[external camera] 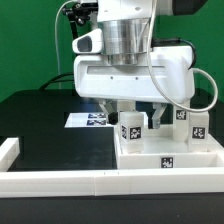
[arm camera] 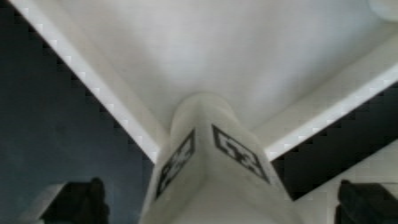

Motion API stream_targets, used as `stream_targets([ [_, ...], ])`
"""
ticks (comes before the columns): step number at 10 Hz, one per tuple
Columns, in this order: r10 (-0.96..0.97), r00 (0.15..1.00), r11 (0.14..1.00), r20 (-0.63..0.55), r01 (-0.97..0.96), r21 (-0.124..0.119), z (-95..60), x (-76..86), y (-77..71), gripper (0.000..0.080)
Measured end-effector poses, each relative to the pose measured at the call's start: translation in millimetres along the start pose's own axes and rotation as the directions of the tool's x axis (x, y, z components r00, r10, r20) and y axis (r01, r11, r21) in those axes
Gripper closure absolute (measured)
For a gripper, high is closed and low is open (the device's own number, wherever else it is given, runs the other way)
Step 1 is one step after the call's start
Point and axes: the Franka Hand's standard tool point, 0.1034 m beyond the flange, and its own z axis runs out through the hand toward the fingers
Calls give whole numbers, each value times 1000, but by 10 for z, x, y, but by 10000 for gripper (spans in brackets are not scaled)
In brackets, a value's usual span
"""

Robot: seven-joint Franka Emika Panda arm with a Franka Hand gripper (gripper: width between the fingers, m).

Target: Assemble square table

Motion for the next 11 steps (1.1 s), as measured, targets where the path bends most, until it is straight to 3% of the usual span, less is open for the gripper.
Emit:
stream_targets([
  [4,-338,941,941,-1,338,-8,-6,19,18,150],
  [8,-499,867,867,-3,499,-13,-6,32,34,150],
  [9,-505,863,863,-3,505,-13,-7,35,39,247],
  [10,-504,864,864,-3,504,-13,-7,35,39,247],
  [11,-504,864,864,-3,503,-13,-7,36,40,448],
])
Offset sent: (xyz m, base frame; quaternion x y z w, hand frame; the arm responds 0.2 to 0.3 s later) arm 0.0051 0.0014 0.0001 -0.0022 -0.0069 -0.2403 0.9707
